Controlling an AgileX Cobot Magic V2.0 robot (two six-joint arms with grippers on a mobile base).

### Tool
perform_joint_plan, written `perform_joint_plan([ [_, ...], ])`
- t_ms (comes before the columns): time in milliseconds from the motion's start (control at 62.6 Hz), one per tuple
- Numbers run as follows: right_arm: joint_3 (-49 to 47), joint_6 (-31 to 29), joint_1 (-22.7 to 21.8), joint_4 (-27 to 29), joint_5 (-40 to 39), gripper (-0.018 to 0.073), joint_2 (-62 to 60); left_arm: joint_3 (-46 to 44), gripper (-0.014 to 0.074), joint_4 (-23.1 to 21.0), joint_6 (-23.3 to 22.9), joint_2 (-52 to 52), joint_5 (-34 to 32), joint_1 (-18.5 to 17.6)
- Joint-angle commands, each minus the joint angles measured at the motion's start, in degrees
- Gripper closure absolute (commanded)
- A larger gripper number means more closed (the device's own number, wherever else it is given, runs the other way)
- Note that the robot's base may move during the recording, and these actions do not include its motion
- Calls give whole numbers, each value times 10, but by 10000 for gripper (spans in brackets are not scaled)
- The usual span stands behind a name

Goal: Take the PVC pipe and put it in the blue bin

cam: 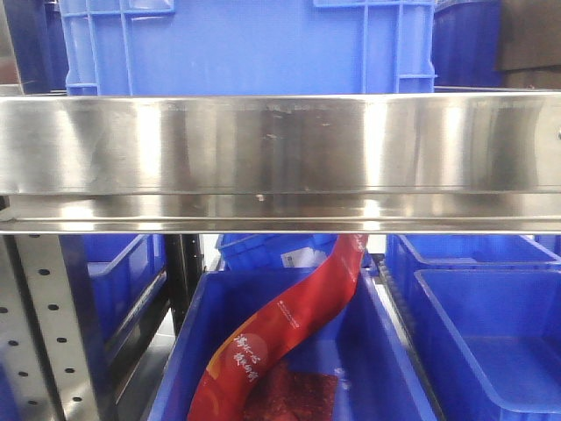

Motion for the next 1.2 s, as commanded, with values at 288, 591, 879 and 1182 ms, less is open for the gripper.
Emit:
perform_joint_plan([
  [288,187,37,-157,-79,-39,727,-177,1,707,-3,-3,-4,-15,2],
  [591,352,37,-284,-79,-66,727,-296,1,707,-3,-3,-4,-15,2],
  [879,386,37,-290,-79,-121,727,-296,1,707,-3,-3,-4,-19,2],
  [1182,386,37,-290,-79,-110,727,-296,1,707,-3,-3,-4,-19,2],
])
